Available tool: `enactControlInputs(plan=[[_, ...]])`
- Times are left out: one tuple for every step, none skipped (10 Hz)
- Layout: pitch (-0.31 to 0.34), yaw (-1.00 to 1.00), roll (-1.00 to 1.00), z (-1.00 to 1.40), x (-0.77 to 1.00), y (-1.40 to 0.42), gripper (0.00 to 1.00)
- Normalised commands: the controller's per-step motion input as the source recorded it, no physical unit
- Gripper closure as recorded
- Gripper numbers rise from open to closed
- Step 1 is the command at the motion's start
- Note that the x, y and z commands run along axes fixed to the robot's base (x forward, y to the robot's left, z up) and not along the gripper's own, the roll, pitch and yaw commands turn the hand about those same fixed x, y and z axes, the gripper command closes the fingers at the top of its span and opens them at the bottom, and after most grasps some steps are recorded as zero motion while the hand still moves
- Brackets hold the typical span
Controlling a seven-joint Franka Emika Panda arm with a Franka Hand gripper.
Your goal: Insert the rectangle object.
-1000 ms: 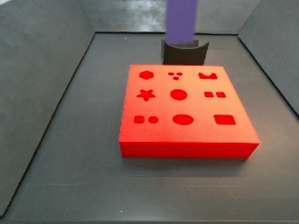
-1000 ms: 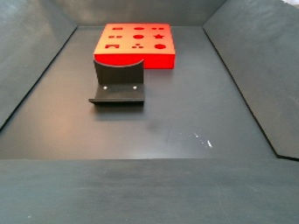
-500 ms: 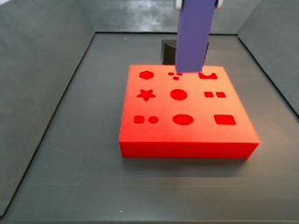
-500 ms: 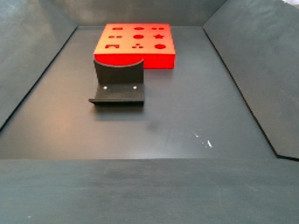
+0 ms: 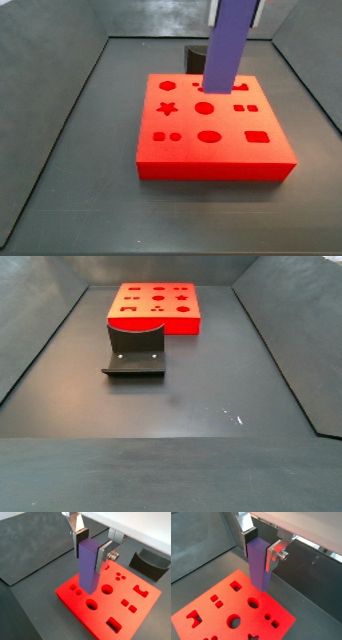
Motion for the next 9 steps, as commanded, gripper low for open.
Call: enactControlInputs(plan=[[0.006,0.00,0.00,-0.14,1.00,0.00,1.00],[0.000,0.00,0.00,-0.14,1.00,0.00,1.00],[-0.106,0.00,0.00,-0.19,1.00,0.00,1.00],[-0.171,0.04,-0.01,-0.19,0.97,0.08,1.00],[-0.076,0.01,0.00,-0.36,1.00,0.09,1.00],[-0.006,0.00,0.09,-0.45,0.96,0.00,1.00],[-0.006,0.01,0.07,-0.42,0.98,0.00,1.00],[-0.046,0.02,0.02,-0.29,1.00,0.00,1.00],[-0.174,0.11,0.00,-0.15,0.85,0.00,1.00]])
